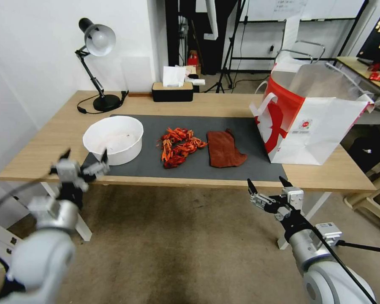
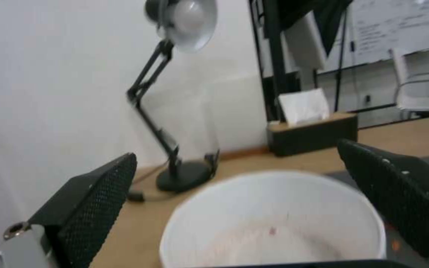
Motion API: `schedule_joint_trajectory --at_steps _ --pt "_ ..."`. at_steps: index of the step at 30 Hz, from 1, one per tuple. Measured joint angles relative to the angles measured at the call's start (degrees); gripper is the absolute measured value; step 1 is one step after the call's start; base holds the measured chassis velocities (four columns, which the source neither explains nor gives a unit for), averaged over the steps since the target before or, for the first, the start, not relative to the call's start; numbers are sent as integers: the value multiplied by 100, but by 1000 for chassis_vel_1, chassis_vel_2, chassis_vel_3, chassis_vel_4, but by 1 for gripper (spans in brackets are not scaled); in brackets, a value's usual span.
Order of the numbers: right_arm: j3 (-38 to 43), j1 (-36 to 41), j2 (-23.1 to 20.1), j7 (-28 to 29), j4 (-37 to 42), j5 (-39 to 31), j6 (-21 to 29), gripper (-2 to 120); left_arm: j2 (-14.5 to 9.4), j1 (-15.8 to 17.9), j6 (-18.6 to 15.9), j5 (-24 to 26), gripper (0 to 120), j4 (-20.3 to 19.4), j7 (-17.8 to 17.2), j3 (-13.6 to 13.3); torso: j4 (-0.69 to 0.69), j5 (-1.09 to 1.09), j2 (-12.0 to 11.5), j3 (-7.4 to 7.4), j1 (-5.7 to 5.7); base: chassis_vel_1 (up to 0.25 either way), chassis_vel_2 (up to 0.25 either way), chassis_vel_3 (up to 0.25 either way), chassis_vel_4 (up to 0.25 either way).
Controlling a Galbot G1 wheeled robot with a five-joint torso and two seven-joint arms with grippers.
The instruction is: Sweep shrimp from table into container with towel, then put container into takeout bag.
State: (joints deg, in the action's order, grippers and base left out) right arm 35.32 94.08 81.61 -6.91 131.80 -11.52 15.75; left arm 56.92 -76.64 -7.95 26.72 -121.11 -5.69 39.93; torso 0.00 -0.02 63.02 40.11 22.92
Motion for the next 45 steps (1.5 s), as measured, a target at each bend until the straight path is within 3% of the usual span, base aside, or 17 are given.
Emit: schedule_joint_trajectory --at_steps 3,5,6,9,10,11,12,15,16,17,18,20,22,26,28,33,45 --pt "-21 16 2 9 20 0 7 100 -724 566 5 357 100 321 298 -233 -2 3 0 0 0 0 0 0 0" --pt "-21 20 0 9 22 0 9 100 -894 698 9 437 100 412 418 -314 -1 3 0 0 0 0 0 0 0" --pt "-21 48 -3 13 36 0 9 100 -1400 1066 65 656 100 717 854 -617 0 1 0 0 0 0 0 0 0" --pt "-22 59 -3 13 37 0 9 100 -1534 1169 104 696 100 806 991 -724 0 1 0 0 1 0 0 0 0" --pt "-22 114 -1 15 40 2 4 100 -2074 1723 434 678 100 1278 1772 -1326 0 0 0 -1 0 0 0 0 0" --pt "-23 133 11 17 44 4 1 100 -2260 1990 660 543 100 1483 2068 -1584 -1 -2 0 -1 0 0 0 0 0" --pt "-23 133 11 17 44 4 1 100 -2260 1990 660 543 100 1483 2068 -1584 -1 -2 0 -1 0 0 0 0 0" --pt "-59 136 28 31 43 17 -4 100 -2970 2871 1044 135 100 1905 3482 -2192 -1 1 0 0 1 0 0 0 0" --pt "-59 136 28 31 43 17 -4 100 -2970 2871 1044 135 100 1905 3482 -2192 -1 1 0 0 1 0 0 0 0" --pt "-73 146 19 37 25 64 -12 100 -3281 3332 1034 49 100 2115 4445 -2447 4 4 0 -1 0 0 0 0 0" --pt "-72 165 19 40 22 82 -26 100 -3355 3549 1020 -6 100 2216 4837 -2577 4 4 0 -1 0 0 0 0 0" --pt "-72 165 19 40 22 82 -26 100 -3355 3549 1020 -6 100 2216 4837 -2577 4 4 0 -1 0 0 0 0 0" --pt "-55 243 23 49 20 114 -77 100 -3455 4413 746 -565 100 2500 6085 -3067 0 2 0 -1 0 0 0 0 0" --pt "-52 259 38 50 20 143 -131 100 -3339 4877 403 -1027 100 2582 6528 -3408 1 3 0 -1 0 0 0 0 0" --pt "-57 290 53 47 32 230 -144 100 -3167 5459 282 -1551 100 2838 6827 -3974 -1 1 0 -1 0 0 0 0 0" --pt "-36 345 47 44 47 269 -163 100 -3030 6028 416 -2083 100 3168 7166 -4598 -2 1 0 0 0 0 0 0 0" --pt "-48 375 90 59 23 334 -204 100 -2950 6460 682 -2670 100 3494 7490 -5080 1 2 0 -1 0 0 0 0 0"
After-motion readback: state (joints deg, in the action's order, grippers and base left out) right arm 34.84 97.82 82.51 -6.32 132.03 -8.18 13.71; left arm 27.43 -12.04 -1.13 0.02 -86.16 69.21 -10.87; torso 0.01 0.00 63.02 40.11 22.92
